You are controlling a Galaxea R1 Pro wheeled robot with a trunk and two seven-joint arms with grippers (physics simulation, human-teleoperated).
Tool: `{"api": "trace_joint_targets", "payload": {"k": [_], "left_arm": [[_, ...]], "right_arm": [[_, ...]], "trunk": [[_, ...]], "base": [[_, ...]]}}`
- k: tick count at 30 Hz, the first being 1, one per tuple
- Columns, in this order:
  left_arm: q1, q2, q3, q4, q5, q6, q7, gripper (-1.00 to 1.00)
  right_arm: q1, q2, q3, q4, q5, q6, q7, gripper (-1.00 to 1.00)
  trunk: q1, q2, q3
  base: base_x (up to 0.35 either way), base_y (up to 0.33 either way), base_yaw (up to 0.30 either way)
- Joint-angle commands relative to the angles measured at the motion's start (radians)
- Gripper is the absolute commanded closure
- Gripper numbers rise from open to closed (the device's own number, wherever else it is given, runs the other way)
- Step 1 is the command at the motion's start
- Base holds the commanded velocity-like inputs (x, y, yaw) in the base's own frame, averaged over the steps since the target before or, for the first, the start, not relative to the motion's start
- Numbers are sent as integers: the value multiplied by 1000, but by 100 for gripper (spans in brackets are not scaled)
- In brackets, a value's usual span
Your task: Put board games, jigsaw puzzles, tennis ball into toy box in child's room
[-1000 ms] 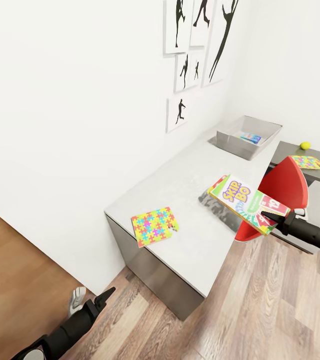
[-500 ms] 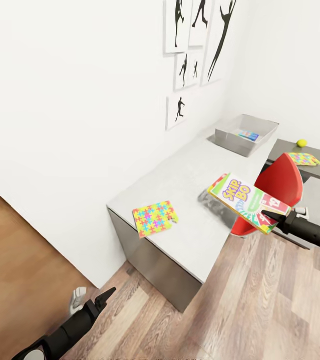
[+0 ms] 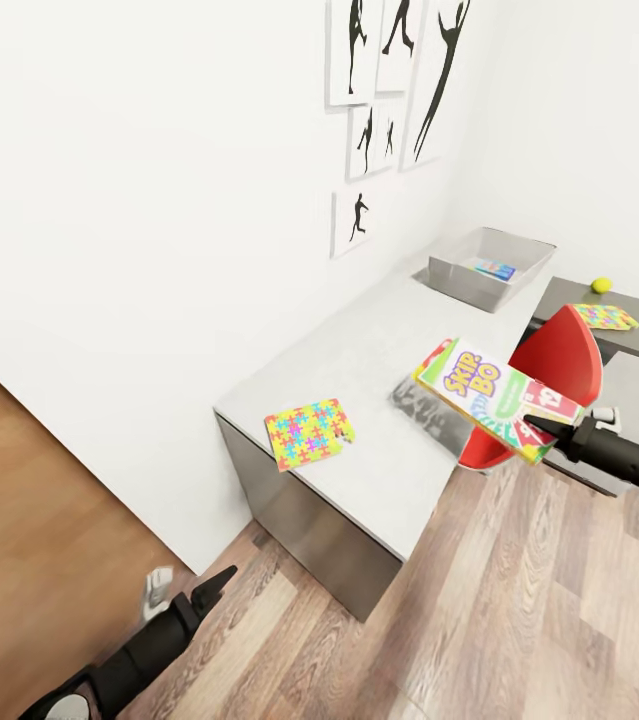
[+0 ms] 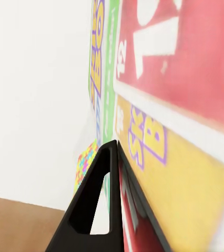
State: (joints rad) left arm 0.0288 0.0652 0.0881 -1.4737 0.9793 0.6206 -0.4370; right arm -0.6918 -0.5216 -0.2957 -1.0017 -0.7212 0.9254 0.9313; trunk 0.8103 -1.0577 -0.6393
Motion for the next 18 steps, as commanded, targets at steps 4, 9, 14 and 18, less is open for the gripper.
{"api": "trace_joint_targets", "payload": {"k": [4, 9, 14, 18], "left_arm": [[5, 7, -44, -65, 5, 15, -70, -100], [-19, 5, -79, -106, 8, 52, -116, -100], [-86, 0, -100, -122, 11, 122, -166, -100], [-146, -11, -122, -128, 12, 167, -186, -100]], "right_arm": [[2, -15, -1, -25, 3, 9, 62, 100], [6, -48, -1, -38, 5, 38, 167, 100], [15, -89, 1, -49, 6, 60, 263, 100], [19, -120, 9, -55, 7, 68, 309, 100]], "trunk": [[0, -1, -1], [0, -1, -1], [0, -1, -1], [0, -1, -1]], "base": [[-3, 0, 0], [-1, 0, 0], [0, 0, 0], [0, 0, 0]]}}
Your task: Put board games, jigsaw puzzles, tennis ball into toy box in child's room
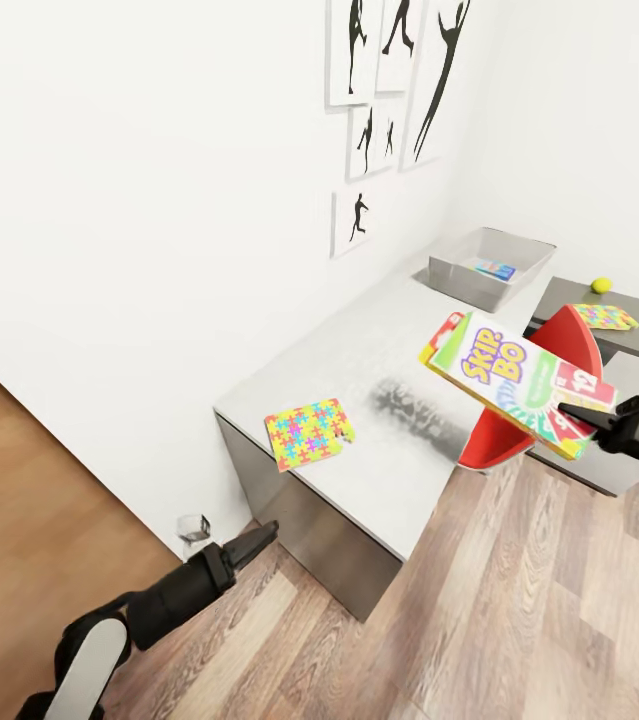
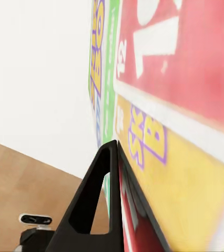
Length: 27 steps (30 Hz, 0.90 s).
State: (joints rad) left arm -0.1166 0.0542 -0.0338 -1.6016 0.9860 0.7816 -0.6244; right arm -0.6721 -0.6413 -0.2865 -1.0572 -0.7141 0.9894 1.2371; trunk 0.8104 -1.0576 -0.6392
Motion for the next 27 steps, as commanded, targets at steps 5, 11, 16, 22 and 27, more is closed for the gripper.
{"api": "trace_joint_targets", "payload": {"k": [5, 11, 16, 22, 27], "left_arm": [[-95, -40, -76, -3, 7, 44, -12, -100], [-157, -61, -128, -4, 16, 79, -16, -100], [-190, -67, -144, -3, 42, 95, -15, -100], [-245, -73, -154, 4, 67, 103, 20, -100], [-298, -98, -158, 16, 77, 109, 77, -100]], "right_arm": [[11, -42, 61, -17, 1, 9, 70, 100], [17, -58, 150, -50, 1, 7, 121, 100], [19, -62, 229, -66, 3, 3, 137, 100], [19, -63, 293, -82, 8, -2, 145, 100], [17, -60, 331, -95, 18, -16, 147, 100]], "trunk": [[0, -1, -1], [0, -1, -1], [0, -1, -1], [0, -1, -1], [0, -1, -1]], "base": [[0, 0, 0], [0, 0, 0], [0, 0, 0], [0, 0, 0], [0, 0, 0]]}}
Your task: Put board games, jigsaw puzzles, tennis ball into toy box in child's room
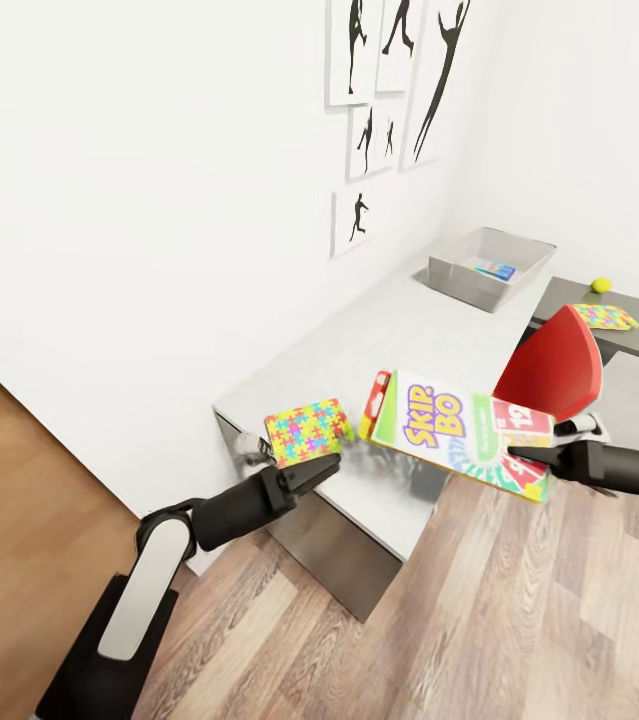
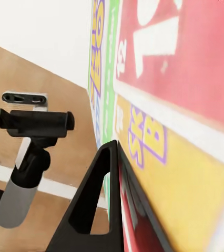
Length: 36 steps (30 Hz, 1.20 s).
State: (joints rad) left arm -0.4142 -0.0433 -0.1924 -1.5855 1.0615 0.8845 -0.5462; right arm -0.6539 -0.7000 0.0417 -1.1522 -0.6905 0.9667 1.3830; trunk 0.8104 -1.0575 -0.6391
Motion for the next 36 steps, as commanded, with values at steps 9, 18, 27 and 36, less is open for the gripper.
{"api": "trace_joint_targets", "payload": {"k": [9, 18, 27, 36], "left_arm": [[-38, -14, 10, 14, 16, 41, 35, -100], [-55, -10, 16, 29, 48, 51, 95, -100], [-59, -10, 38, 37, 58, 53, 138, -100], [-60, -10, 44, 41, 59, 53, 148, -100]], "right_arm": [[-8, 8, 47, -7, 65, -6, 2, 100], [-11, 12, 56, -10, 105, -42, 2, 100], [-11, 14, 58, -10, 112, -53, 2, 100], [-10, 14, 88, -38, 114, -54, 2, 100]], "trunk": [[0, -1, -1], [0, -1, -1], [0, -1, -1], [0, -1, -1]], "base": [[0, 0, 0], [0, 0, 0], [0, 0, 0], [0, 0, 0]]}}
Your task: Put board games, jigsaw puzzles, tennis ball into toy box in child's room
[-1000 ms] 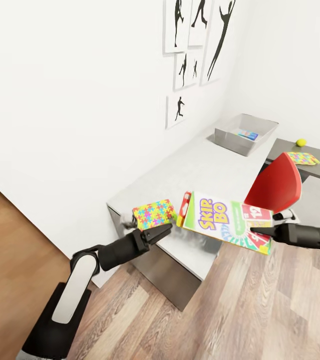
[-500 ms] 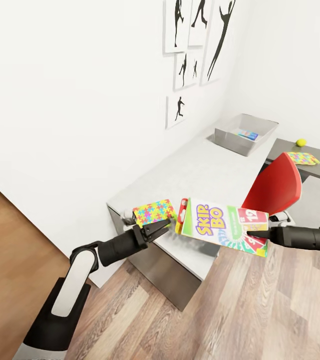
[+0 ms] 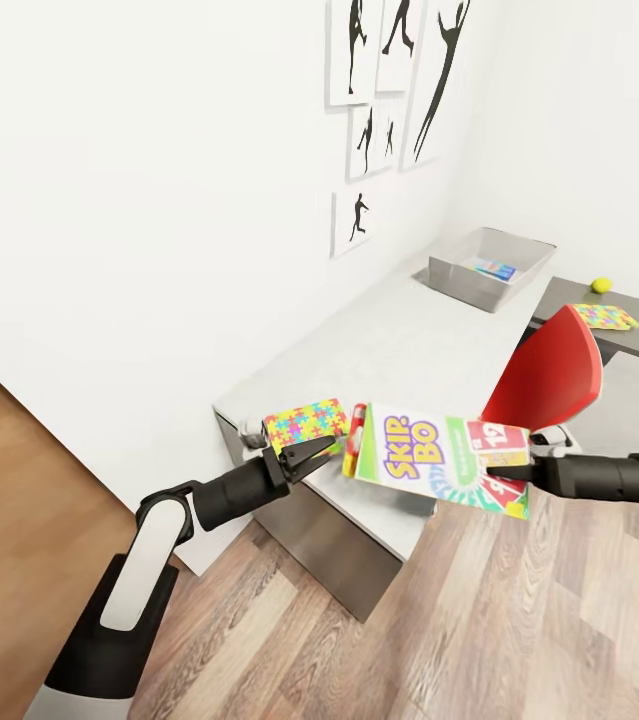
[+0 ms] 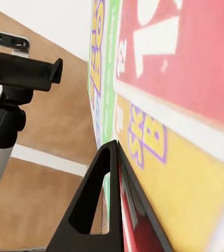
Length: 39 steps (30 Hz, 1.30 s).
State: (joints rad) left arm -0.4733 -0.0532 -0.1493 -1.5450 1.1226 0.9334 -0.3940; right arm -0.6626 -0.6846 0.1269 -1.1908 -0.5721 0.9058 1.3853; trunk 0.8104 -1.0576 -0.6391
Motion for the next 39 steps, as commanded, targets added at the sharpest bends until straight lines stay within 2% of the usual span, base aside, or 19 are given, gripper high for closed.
{"api": "trace_joint_targets", "payload": {"k": [1, 12, 24, 33, 39], "left_arm": [[-1, 0, 2, 1, -3, 4, -3, -100], [-1, 2, 5, 10, -4, 4, -2, -100], [0, 4, 6, 2, 3, 5, -4, -100], [1, 12, 7, -9, 34, 6, -6, -100], [3, 20, 8, -25, 42, 7, -8, -100]], "right_arm": [[-1, -1, 8, -7, -5, 7, 0, 100], [1, -9, 28, -36, -5, 9, 0, 100], [-3, -20, 17, -33, -7, 13, 3, 100], [-24, -21, 2, 47, -9, 11, 3, 100], [-46, -21, -6, 105, -9, 8, 3, 100]], "trunk": [[0, -1, -1], [0, -1, -1], [0, -1, -1], [0, -1, -1], [0, -1, -1]], "base": [[0, 0, 0], [0, 0, 0], [0, 0, 0], [0, 0, 0], [0, 0, 0]]}}
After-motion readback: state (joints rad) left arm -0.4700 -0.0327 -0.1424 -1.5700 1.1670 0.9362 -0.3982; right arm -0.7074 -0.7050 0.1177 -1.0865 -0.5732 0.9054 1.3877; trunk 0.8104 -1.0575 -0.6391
